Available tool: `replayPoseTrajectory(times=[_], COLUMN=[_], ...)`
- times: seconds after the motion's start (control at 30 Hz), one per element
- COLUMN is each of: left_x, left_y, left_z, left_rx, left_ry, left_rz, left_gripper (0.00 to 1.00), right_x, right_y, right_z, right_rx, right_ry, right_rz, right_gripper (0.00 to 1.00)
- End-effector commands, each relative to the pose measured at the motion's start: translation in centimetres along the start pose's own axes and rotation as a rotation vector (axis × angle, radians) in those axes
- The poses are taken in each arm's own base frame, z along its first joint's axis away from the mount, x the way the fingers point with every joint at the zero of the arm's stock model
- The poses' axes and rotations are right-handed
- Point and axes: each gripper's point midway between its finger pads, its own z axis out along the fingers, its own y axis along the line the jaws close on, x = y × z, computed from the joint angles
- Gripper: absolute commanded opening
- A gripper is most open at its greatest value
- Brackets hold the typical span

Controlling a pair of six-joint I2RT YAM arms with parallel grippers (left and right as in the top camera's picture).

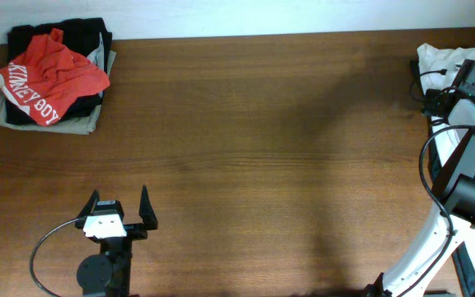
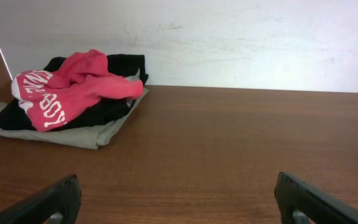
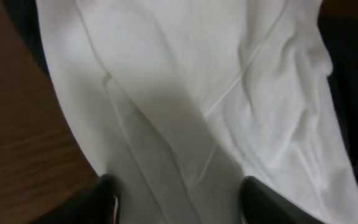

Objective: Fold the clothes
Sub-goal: 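Reach the right gripper to the white T-shirt at the right edge, then grasp the white T-shirt with the right gripper and drag it leftward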

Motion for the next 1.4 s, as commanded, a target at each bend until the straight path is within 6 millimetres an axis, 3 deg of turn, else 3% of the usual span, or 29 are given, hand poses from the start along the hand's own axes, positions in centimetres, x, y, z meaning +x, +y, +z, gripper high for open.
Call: replayPoseTrajectory(times=[0.0, 0.1, 0.2, 0.3, 0.57, 0.73, 0.83, 1.03, 1.07, 1.17, 1.37], left_x=[0.3, 0.3, 0.3, 0.3, 0.3, 0.3, 0.3, 0.3, 0.3, 0.3, 0.3], left_y=[0.0, 0.0, 0.0, 0.0, 0.0, 0.0, 0.0, 0.0, 0.0, 0.0, 0.0], left_z=[0.0, 0.0, 0.0, 0.0, 0.0, 0.0, 0.0, 0.0, 0.0, 0.0, 0.0], left_rx=[-0.003, -0.003, -0.003, -0.003, -0.003, -0.003, -0.003, -0.003, -0.003, -0.003, -0.003], left_ry=[0.003, 0.003, 0.003, 0.003, 0.003, 0.003, 0.003, 0.003, 0.003, 0.003, 0.003], left_rz=[0.001, 0.001, 0.001, 0.001, 0.001, 0.001, 0.001, 0.001, 0.001, 0.001, 0.001], left_gripper=[0.99, 0.99, 0.99, 0.99, 0.99, 0.99, 0.99, 0.99, 0.99, 0.99, 0.99], right_x=[-2.3, -3.6, -3.9, -3.1, -0.1, 0.2, 0.1, -0.1, -0.2, -1.2, -6.0], right_y=[-0.9, -0.6, -0.8, -1.1, -2.2, -2.5, -2.2, -1.8, -1.9, -2.3, -3.1], right_z=[-0.9, -1.7, -1.8, -1.5, 0.3, 0.5, 0.5, 0.4, 0.3, -0.8, -6.5], right_rx=[0.000, -0.035, -0.033, -0.033, -0.029, -0.027, -0.049, -0.069, -0.069, -0.063, -0.059], right_ry=[-0.035, -0.054, -0.057, -0.032, 0.047, 0.051, 0.047, 0.040, 0.037, 0.012, -0.106], right_rz=[0.064, 0.084, 0.085, 0.090, 0.112, 0.117, 0.118, 0.119, 0.120, 0.122, 0.240], right_gripper=[0.73, 0.73, 0.66, 0.56, 0.56, 0.44, 0.42, 0.08, 0.04, 0.04, 0.04])
